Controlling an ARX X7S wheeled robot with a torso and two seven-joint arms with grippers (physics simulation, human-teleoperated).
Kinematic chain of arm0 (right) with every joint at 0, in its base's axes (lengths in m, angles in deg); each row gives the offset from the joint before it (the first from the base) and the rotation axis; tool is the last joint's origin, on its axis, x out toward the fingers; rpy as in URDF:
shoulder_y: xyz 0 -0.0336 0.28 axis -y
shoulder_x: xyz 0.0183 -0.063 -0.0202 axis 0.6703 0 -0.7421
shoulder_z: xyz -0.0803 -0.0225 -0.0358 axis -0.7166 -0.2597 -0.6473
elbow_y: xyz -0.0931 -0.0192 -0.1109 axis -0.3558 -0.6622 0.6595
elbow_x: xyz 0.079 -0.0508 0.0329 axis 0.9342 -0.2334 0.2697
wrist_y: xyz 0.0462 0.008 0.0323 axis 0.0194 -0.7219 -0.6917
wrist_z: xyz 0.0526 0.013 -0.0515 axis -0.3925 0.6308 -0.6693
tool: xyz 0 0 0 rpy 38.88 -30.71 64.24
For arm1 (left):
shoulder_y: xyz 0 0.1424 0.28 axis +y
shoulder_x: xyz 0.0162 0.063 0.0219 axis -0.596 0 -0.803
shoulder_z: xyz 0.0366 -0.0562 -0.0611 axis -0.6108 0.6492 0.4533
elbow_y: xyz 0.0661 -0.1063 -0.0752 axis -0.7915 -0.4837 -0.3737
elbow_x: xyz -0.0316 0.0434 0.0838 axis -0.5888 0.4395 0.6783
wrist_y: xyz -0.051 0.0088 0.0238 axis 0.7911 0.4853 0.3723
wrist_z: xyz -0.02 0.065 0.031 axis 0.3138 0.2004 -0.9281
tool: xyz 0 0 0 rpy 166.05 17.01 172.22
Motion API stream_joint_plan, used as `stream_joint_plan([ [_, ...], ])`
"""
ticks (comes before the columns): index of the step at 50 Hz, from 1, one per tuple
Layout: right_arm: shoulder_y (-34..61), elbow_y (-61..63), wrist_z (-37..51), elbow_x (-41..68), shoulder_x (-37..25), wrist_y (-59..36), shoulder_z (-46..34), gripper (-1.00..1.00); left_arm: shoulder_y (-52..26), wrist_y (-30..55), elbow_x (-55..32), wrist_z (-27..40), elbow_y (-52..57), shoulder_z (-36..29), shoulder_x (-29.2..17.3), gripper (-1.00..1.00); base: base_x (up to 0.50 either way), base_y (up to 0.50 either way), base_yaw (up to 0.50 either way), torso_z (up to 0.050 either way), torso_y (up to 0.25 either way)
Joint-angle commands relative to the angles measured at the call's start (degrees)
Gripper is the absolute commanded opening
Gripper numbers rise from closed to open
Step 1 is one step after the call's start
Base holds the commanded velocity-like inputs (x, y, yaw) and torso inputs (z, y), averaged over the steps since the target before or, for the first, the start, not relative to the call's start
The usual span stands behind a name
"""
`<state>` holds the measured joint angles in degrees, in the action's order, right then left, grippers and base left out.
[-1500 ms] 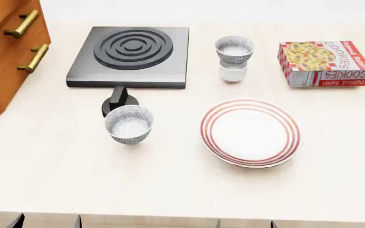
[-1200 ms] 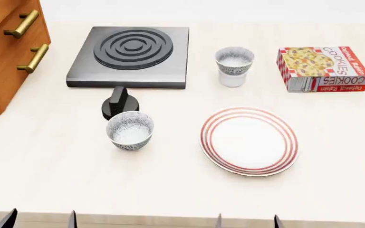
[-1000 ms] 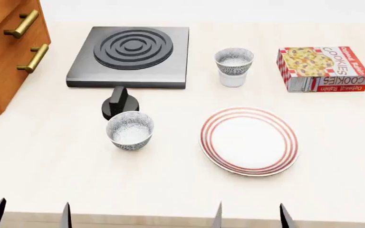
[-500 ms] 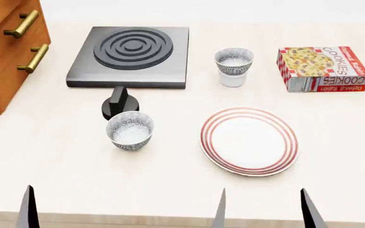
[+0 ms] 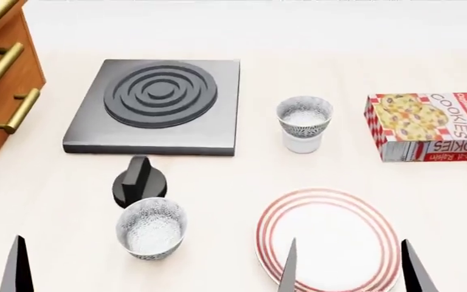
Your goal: Pick the akita bowl on the ramekin and place it on the plate.
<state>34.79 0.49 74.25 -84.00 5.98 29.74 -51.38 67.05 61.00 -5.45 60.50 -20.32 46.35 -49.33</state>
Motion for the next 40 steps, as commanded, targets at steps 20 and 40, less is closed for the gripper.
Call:
stream_joint_plan([
  [20, -0.05, 0.96, 2.09, 0.39, -1.69, -0.81, -0.95, 1.0, -0.15, 0.71, -1.57, 1.96, 0.14, -0.96, -1.4, 1.0, 0.5, 0.0, 0.0, 0.0, 0.0],
  [40, -0.67, 0.13, 2.76, 1.34, -2.37, 2.76, -1.05, 1.0, -0.81, 2.19, -2.68, 3.1, 0.56, -1.24, -2.42, 1.0, 0.17, 0.0, 0.0, 0.01, 0.001],
])
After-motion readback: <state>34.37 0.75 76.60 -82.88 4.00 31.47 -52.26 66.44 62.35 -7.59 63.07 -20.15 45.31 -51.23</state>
